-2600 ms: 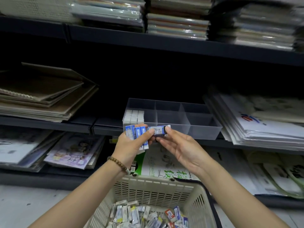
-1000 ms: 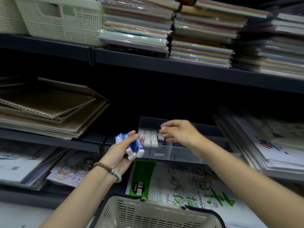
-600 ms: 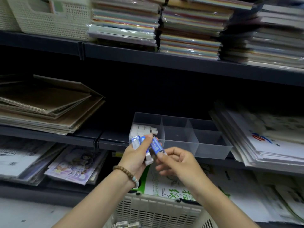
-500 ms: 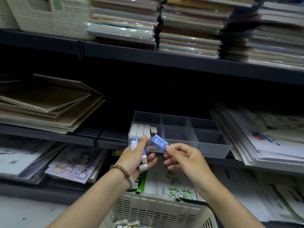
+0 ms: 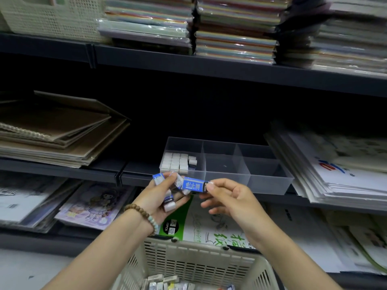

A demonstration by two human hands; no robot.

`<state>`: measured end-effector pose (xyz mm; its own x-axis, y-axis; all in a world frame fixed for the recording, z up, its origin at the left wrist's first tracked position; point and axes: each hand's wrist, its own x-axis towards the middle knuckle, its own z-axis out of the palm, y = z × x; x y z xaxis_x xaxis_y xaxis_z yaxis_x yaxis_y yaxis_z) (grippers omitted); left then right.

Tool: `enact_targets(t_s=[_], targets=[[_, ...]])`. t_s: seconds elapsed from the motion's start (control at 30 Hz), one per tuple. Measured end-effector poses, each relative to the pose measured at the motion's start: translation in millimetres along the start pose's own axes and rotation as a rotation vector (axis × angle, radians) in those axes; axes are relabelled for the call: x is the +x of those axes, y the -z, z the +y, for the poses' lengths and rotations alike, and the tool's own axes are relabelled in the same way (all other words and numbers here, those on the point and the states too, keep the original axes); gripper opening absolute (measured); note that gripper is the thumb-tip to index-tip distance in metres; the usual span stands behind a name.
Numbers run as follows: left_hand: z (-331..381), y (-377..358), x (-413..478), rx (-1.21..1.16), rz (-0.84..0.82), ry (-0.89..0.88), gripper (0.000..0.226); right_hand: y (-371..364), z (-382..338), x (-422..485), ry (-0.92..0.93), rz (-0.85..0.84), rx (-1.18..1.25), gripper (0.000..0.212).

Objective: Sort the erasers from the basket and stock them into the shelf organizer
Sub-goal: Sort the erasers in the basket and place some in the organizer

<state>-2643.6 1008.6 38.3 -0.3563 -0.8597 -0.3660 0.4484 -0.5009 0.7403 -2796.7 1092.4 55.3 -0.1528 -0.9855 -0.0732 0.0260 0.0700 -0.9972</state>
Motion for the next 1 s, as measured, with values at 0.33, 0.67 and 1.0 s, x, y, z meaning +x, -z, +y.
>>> enact_targets(t_s=[0.33,0.67,1.0], targets=[[-23,-11,-5,0.175,-0.018,-0.127,0.03,-18,19,0,-0.077,0.127,0.126,0.013],[-14,-11,-9,0.154,-0.053,-0.236,0.028,-18,11,2,-0.084,0.083,0.218,0.03],[6,-8,3,0.064,-0.068,-0.212,0.025,5,-25,40,0.022,0.07,-0.058,0.023]])
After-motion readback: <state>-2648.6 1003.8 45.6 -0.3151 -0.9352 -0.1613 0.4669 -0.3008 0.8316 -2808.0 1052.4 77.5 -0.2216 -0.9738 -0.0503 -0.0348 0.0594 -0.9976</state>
